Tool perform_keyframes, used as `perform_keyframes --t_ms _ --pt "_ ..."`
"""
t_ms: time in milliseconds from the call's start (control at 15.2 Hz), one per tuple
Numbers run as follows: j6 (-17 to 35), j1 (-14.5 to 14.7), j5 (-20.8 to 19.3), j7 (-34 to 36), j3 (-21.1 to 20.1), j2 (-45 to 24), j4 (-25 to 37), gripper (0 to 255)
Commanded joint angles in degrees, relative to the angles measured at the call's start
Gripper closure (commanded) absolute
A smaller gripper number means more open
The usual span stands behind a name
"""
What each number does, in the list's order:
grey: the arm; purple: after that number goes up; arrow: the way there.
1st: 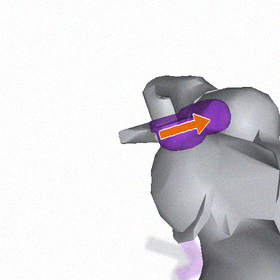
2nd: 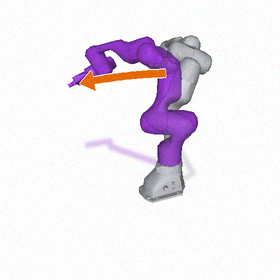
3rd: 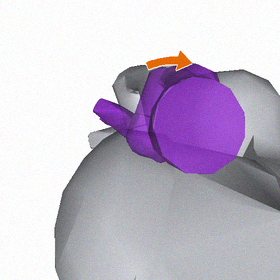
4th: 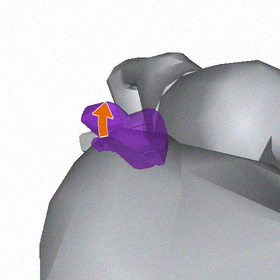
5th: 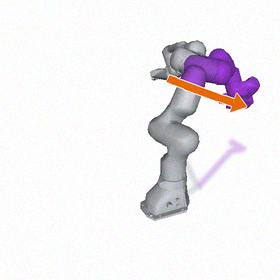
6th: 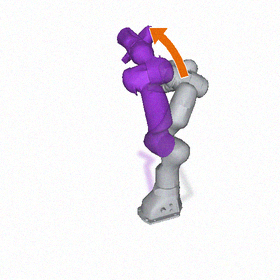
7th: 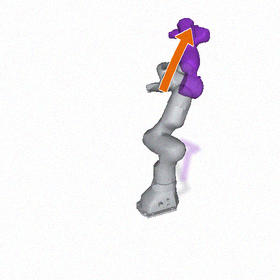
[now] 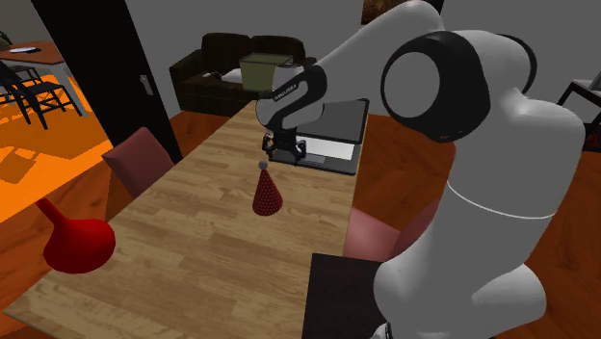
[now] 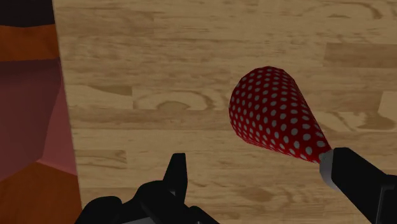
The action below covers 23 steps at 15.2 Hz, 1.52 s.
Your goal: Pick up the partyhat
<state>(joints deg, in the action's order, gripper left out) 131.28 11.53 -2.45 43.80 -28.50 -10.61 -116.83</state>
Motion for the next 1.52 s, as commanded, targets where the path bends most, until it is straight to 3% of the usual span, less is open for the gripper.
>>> perform_keyframes --t_ms 0,462,1056,1122,1452 --pt "0.49 1.52 -2.84 2.62 0.25 -4.36 4.03 0" --pt "-0.12 9.08 -10.59 9.54 2.8 -19.18 20.4 0" --pt "4.19 9.86 -12.18 10.41 4.0 -22.25 19.01 0" --pt "4.02 9.92 -12.19 10.4 4.02 -22.36 19.3 255" --pt "4.02 9.91 -12.19 10.4 4.01 -22.34 19.29 255"
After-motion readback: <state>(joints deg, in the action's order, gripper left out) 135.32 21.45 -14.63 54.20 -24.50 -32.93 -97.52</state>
